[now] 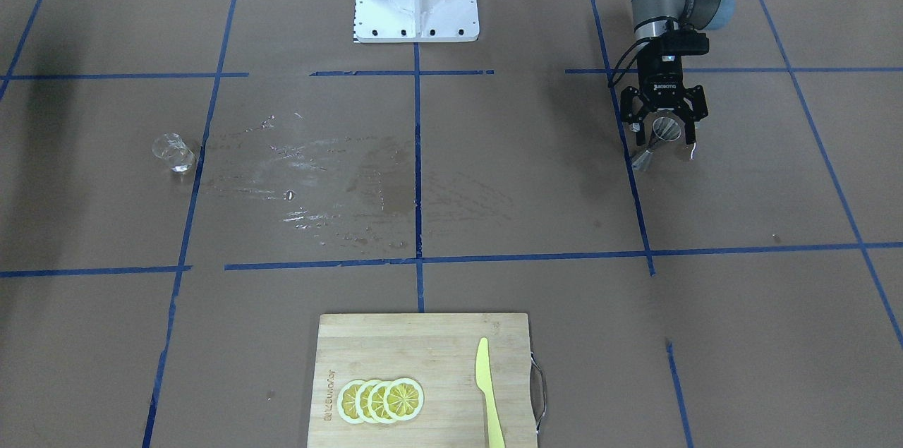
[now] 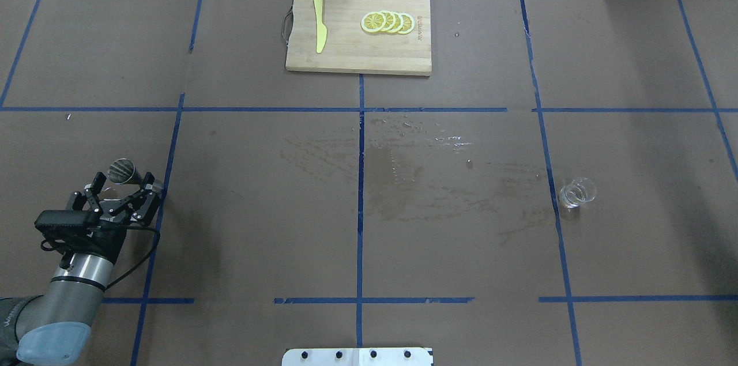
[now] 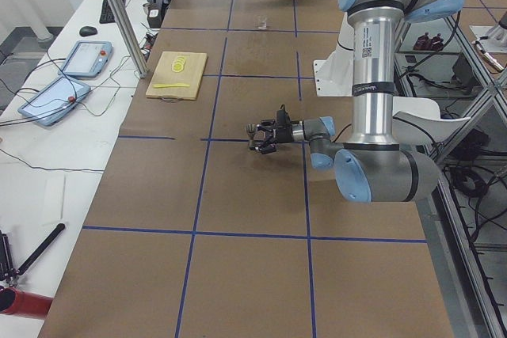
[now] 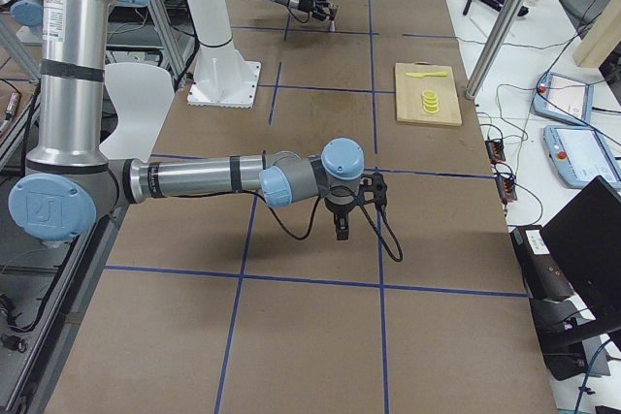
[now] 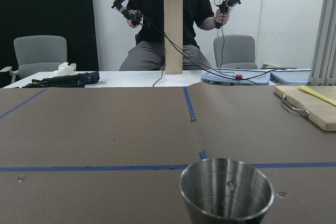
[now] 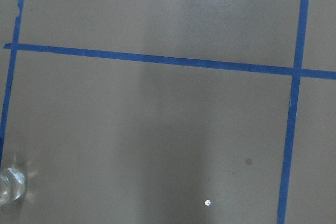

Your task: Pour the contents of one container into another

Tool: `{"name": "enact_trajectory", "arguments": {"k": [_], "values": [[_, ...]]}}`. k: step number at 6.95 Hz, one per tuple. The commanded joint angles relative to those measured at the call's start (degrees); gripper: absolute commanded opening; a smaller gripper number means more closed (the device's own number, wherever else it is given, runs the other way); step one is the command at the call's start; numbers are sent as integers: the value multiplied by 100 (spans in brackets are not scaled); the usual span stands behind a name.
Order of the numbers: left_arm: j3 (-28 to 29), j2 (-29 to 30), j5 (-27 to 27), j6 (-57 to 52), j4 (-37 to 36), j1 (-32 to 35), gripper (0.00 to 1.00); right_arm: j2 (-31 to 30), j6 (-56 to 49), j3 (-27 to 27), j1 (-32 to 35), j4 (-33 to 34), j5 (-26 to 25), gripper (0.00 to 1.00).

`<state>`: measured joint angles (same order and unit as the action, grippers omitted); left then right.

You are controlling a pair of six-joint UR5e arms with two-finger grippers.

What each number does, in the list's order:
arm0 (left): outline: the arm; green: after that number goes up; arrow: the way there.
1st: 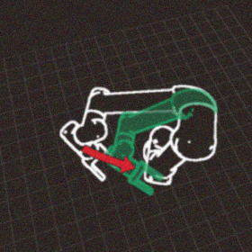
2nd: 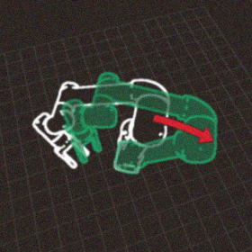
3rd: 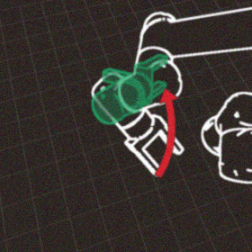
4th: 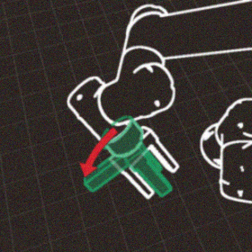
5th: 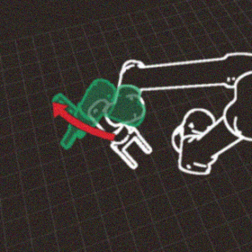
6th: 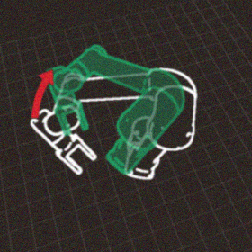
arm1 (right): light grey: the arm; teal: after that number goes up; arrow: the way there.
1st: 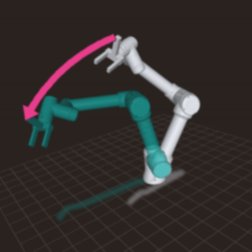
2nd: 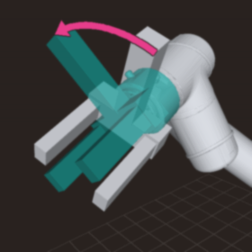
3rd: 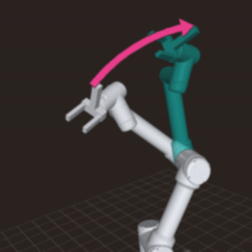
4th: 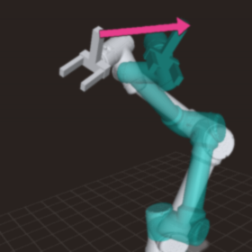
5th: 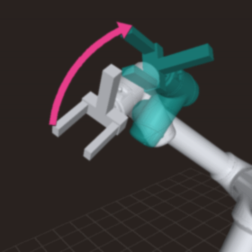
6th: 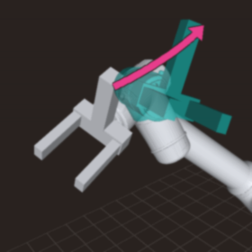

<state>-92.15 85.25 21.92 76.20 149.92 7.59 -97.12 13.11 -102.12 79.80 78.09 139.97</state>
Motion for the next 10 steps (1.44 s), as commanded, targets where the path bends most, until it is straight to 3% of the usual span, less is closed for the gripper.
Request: {"name": "enact_trajectory", "arguments": {"k": [1, 5, 7, 8, 9, 10], "values": [[127, 132, 101, -70, 11, 94, 87, -8, -1, -1, 0, -4, 56, 100], [127, 158, 391, -114, 11, 103, 68, 0, 16, -9, 0, -13, 48, 100], [118, 238, 401, -430, 19, 120, 43, 9, 34, -1, 0, -4, 65, 100], [66, 229, 610, -457, 19, 129, 14, 9, 34, -1, 0, -4, 74, 100], [66, 211, 664, -457, 28, 129, 0, 9, 34, 8, 0, -4, 135, 100], [57, 203, 717, -483, 28, 138, 0, 9, 34, -1, 0, -4, 153, 100]]}}
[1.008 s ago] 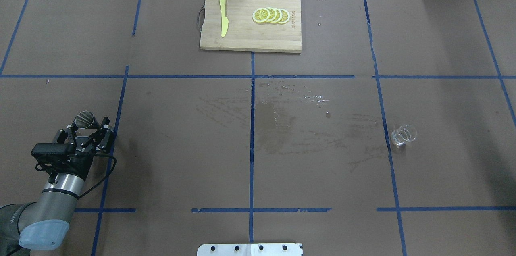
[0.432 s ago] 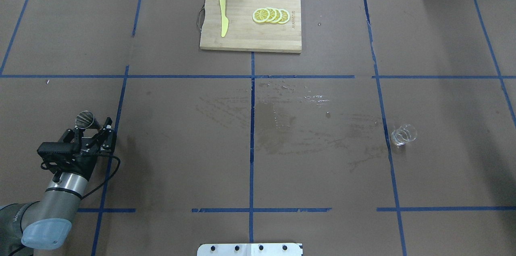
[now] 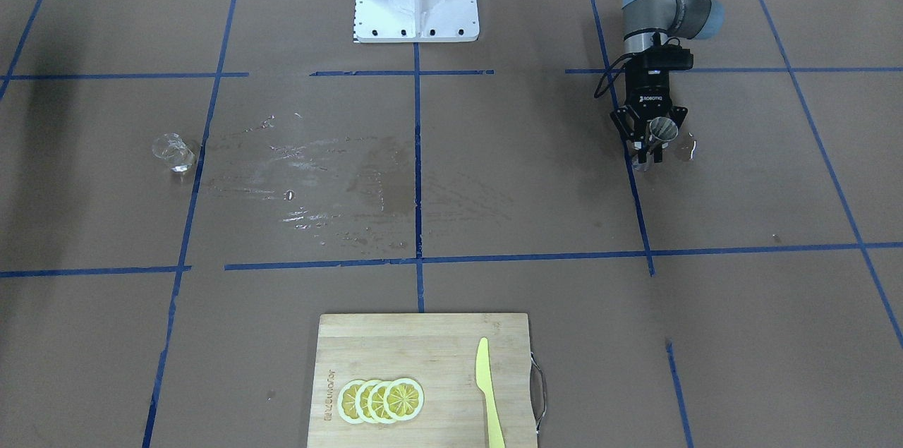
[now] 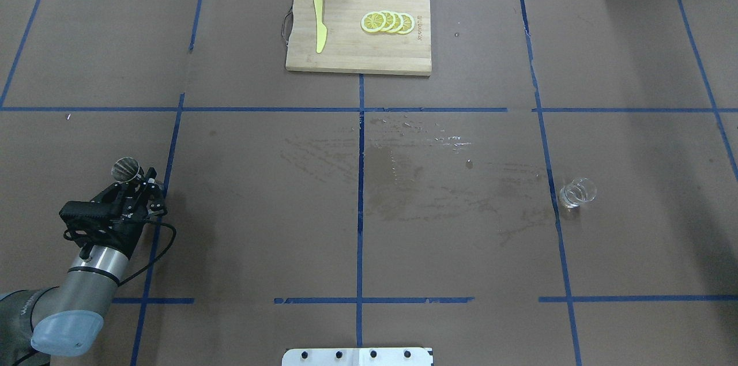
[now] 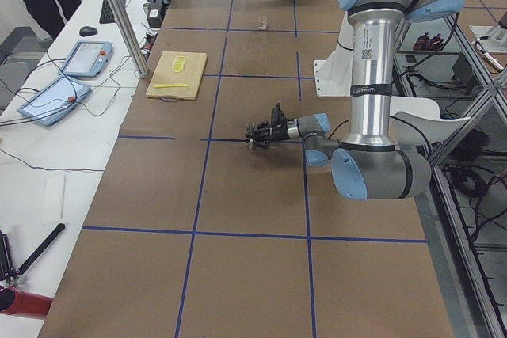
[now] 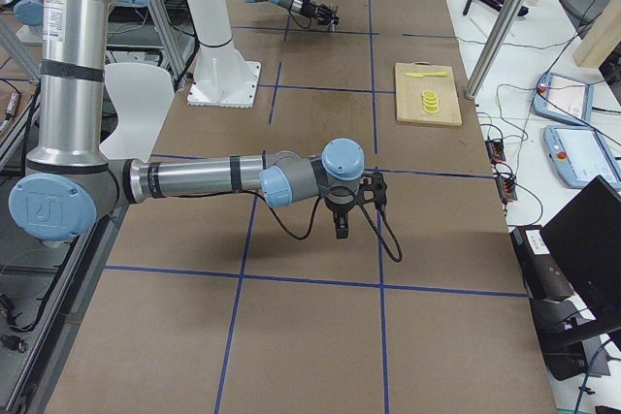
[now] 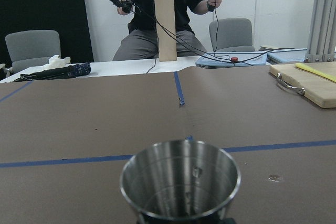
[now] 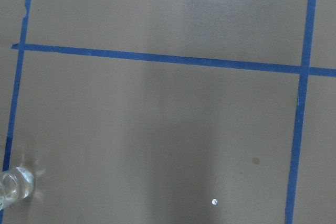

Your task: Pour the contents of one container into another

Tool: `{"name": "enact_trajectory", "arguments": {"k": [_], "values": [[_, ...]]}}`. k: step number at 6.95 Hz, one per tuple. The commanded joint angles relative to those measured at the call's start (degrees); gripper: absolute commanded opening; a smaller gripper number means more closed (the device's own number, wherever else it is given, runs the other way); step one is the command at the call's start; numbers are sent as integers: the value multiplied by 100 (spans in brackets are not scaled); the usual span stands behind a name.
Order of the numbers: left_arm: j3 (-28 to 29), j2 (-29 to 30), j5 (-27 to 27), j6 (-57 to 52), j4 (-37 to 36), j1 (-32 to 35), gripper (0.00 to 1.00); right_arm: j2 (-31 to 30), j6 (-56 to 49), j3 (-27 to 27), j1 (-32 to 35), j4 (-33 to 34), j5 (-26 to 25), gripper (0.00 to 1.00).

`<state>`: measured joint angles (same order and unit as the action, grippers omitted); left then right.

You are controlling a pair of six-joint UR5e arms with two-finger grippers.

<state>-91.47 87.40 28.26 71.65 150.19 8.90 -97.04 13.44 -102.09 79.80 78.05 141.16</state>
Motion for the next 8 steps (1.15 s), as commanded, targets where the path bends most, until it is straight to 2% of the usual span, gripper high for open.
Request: {"name": "enact_trajectory", "arguments": {"k": [1, 3, 4, 5, 6, 7, 8], "values": [[-89, 14, 136, -394, 253, 93, 0, 9, 1, -12, 0, -9, 51, 100], [-430, 41, 145, -1935, 1515, 339, 0, 79, 1, -178, -9, -17, 113, 100], [-442, 371, 145, -2597, 1661, 331, 0, 88, 9, -432, -70, -26, 113, 100], [-398, 992, 136, -3239, 1627, 322, 0, 97, 18, -704, -323, -35, 104, 100], [-380, 1225, 180, -3697, 1627, 296, 0, 149, 10, -968, -621, -35, 61, 100], [-345, 1514, 624, -3754, 1601, 261, 0, 254, 157, -1214, -824, -35, 52, 100], [-40, 2057, 837, -3763, 1488, 261, 0, 264, 811, -1582, -1287, -261, -427, 100]]}}
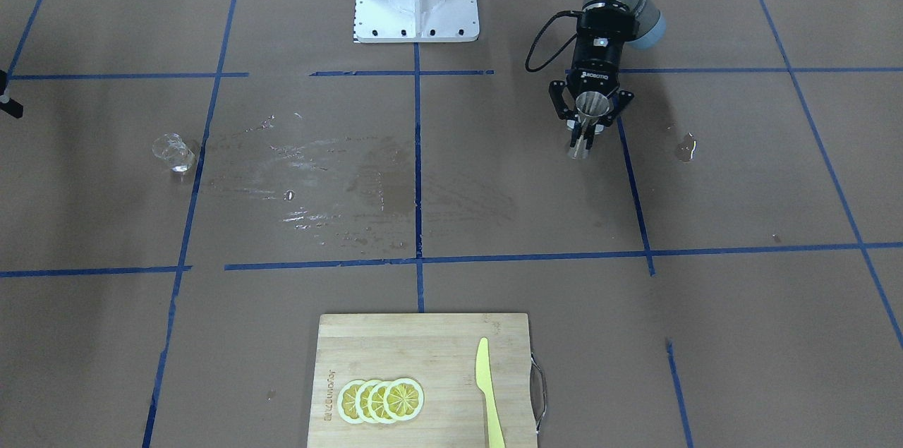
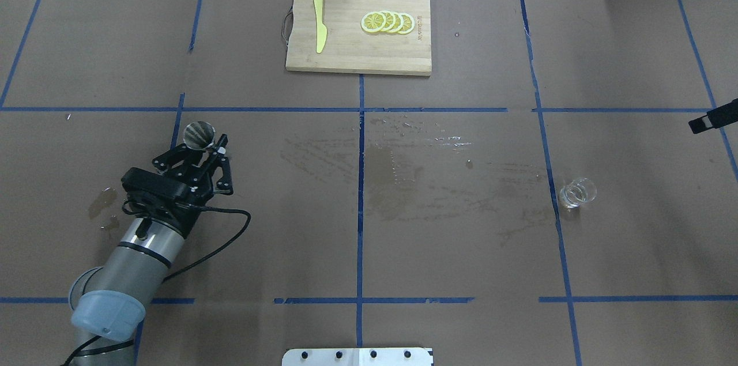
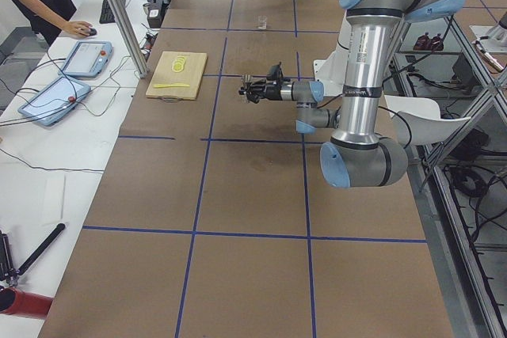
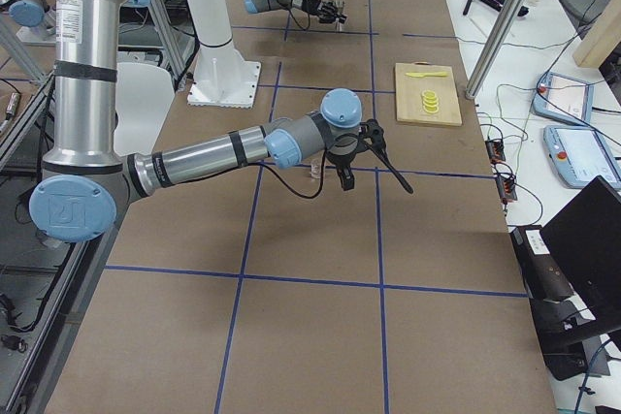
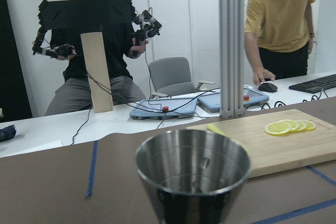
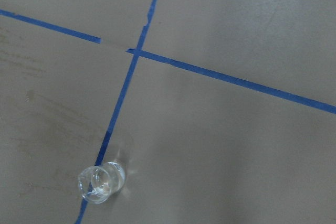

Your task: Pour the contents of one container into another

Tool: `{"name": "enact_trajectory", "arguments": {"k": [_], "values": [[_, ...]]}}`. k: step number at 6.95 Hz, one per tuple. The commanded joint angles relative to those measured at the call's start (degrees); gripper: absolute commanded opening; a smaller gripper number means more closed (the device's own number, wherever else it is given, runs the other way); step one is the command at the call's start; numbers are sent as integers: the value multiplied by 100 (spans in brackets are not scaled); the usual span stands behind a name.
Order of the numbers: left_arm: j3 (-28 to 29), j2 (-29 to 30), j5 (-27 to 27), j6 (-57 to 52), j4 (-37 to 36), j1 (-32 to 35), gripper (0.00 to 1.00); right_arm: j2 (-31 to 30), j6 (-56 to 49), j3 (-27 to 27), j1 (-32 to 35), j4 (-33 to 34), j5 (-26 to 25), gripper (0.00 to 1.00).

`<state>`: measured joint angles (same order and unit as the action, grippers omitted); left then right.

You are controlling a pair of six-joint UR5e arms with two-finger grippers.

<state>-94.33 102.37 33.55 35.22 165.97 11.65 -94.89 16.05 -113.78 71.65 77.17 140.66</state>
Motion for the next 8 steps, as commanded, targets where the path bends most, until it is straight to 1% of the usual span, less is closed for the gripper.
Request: {"name": "enact_trajectory", "arguments": {"k": [1, 2, 3, 4, 5, 6, 7, 8], "values": [[483, 878, 353, -138, -135, -14, 0, -3, 1906, -591, -1399, -1090, -1547, 100], [494, 916, 554, -225, -162, 12, 0, -21, 2772, -601, -2017, -1708, -2107, 100], [494, 1021, 643, -235, -284, 47, 0, -21, 3564, -662, -2502, -1888, -2513, 100], [494, 1100, 644, -226, -389, 56, 0, -38, 4259, -750, -3299, -1908, -3648, 100], [503, 1118, 644, -226, -390, 74, 0, -152, 5014, -803, -3768, -1925, -4495, 100], [503, 1118, 644, -217, -390, 74, 0, -562, 5657, -1108, -4451, -1969, -5600, 99], [503, 1162, 644, -191, -390, 74, 0, -1105, 6647, -1163, -5902, -2100, -7882, 100], [503, 1171, 644, -191, -399, 91, 0, -1207, 7248, -1155, -6857, -2118, -9210, 99]]}}
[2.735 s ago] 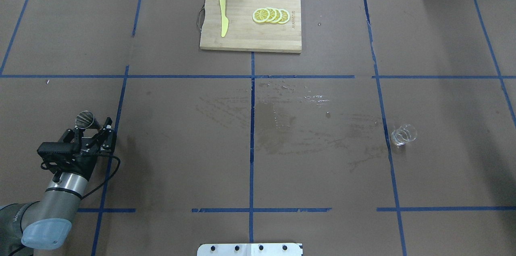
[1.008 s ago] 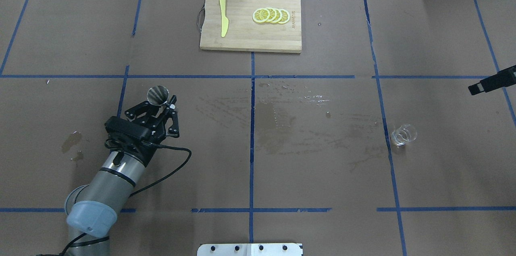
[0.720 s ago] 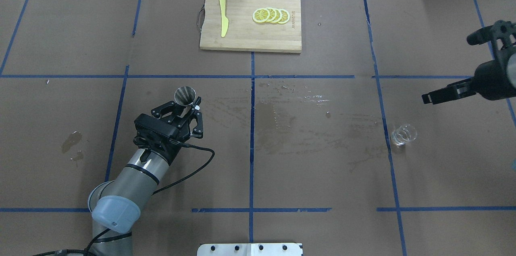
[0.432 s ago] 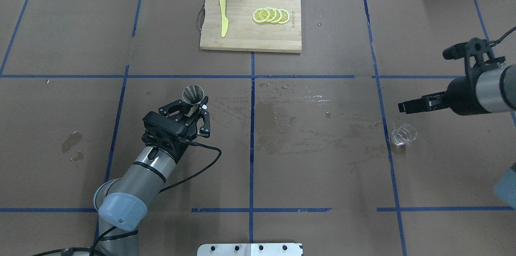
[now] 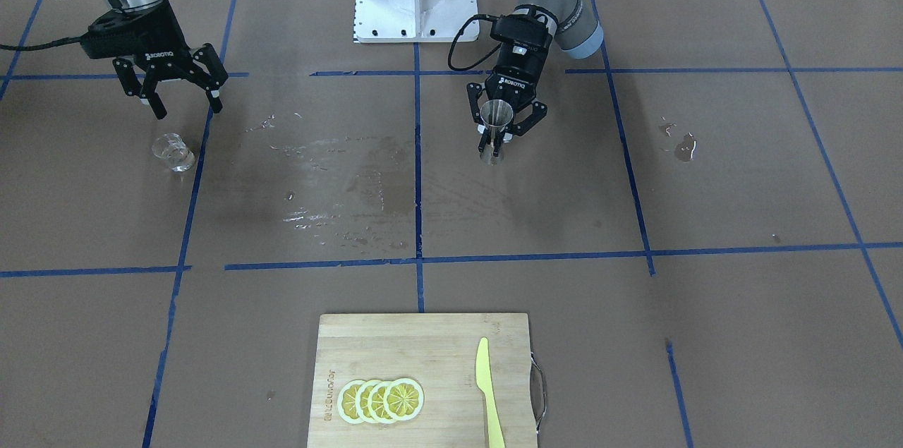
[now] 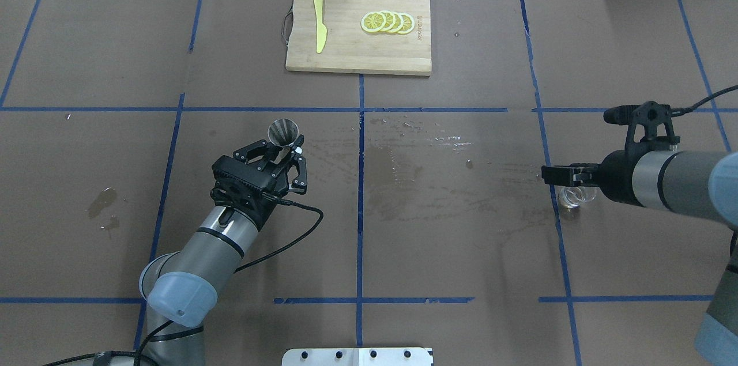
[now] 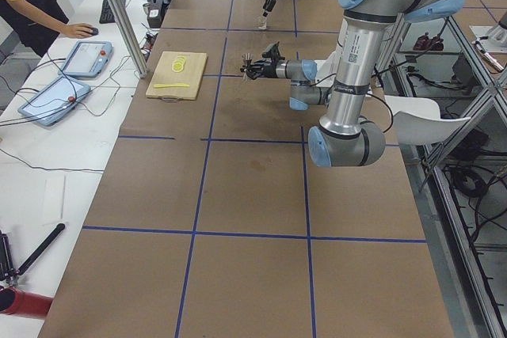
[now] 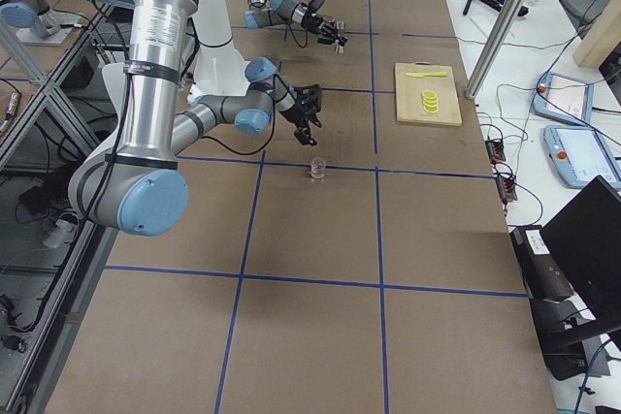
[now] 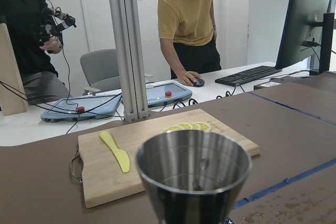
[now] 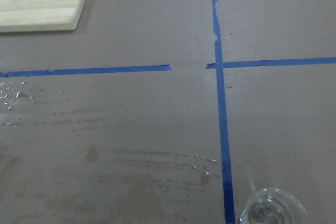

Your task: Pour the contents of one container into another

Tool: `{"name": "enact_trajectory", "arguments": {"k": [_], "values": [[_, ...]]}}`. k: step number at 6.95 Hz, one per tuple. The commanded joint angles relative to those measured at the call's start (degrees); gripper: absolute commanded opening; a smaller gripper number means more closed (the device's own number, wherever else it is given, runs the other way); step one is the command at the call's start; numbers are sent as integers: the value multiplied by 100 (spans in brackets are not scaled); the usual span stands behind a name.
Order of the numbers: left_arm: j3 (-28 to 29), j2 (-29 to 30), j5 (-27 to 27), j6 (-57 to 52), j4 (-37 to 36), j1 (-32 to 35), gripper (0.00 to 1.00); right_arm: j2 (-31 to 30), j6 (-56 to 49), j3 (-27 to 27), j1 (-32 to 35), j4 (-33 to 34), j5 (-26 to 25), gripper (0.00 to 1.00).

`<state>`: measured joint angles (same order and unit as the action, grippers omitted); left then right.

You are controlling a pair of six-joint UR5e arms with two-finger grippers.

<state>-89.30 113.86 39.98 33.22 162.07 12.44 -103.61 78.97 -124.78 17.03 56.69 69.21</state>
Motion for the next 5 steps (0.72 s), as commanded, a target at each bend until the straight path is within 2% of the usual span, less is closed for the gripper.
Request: {"name": "enact_trajectory", "arguments": {"k": [1, 2, 3, 4, 5], "values": [[1, 22, 1, 18, -17, 13, 0, -475, 1537, 66, -1874, -53, -2887, 99], [1, 31, 1, 44, -17, 13, 0, -476, 1795, 563, -2401, -62, -4062, 100], [1, 31, 1, 53, -17, 13, 0, -494, 1858, 690, -2407, -62, -4326, 100], [1, 40, 1, 62, -17, 13, 0, -372, 2207, 1309, -2415, -70, -4546, 100], [1, 49, 1, 62, -17, 13, 0, -223, 2237, 1463, -2381, -62, -4679, 100]]}}
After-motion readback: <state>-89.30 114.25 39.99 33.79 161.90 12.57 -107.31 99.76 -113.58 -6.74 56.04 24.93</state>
